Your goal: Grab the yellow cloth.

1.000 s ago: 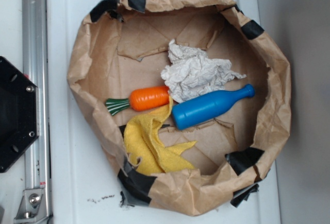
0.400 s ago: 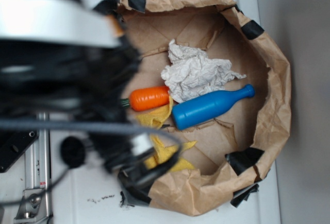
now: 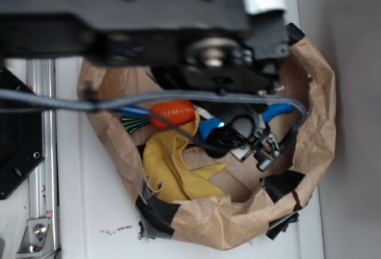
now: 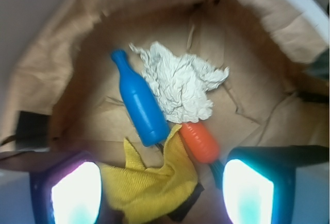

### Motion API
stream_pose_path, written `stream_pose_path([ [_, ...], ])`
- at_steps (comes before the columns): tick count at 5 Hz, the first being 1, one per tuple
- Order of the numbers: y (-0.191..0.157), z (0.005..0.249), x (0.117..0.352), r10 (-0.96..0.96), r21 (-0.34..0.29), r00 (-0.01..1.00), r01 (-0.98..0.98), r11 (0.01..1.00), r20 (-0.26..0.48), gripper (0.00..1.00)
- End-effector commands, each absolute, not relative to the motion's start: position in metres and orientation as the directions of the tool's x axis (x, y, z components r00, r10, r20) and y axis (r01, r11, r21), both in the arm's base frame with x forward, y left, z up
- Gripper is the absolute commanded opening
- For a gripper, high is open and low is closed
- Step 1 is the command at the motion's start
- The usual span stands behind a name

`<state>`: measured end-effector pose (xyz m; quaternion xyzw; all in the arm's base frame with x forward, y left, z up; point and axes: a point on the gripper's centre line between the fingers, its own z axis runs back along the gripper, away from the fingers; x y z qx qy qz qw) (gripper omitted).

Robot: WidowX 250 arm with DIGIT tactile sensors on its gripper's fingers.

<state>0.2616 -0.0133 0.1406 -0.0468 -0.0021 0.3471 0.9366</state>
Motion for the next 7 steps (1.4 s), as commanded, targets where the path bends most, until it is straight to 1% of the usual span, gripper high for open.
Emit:
stream_pose_path([
  [1, -0.032, 0.085, 0.229, 0.575, 0.045, 0.785, -0.582, 0.812, -0.23, 1.0],
  [2, -0.039, 0.052, 0.228, 0.586, 0.11, 0.775, -0.578, 0.809, -0.234, 1.0],
  [3, -0.042, 0.04, 0.225, 0.573, 0.08, 0.756, -0.581, 0.81, -0.316, 0.0],
  [4, -0.039, 0.043, 0.222, 0.6, 0.075, 0.745, -0.608, 0.79, -0.292, 0.0],
  [5, -0.03, 0.068, 0.229, 0.535, 0.047, 0.815, -0.539, 0.841, -0.223, 0.0],
  [6, -0.004, 0.118, 0.23, 0.477, -0.049, 0.877, -0.479, 0.876, -0.05, 0.0],
  [7, 0.018, 0.172, 0.232, 0.444, 0.024, 0.89, -0.448, 0.893, 0.099, 0.0],
])
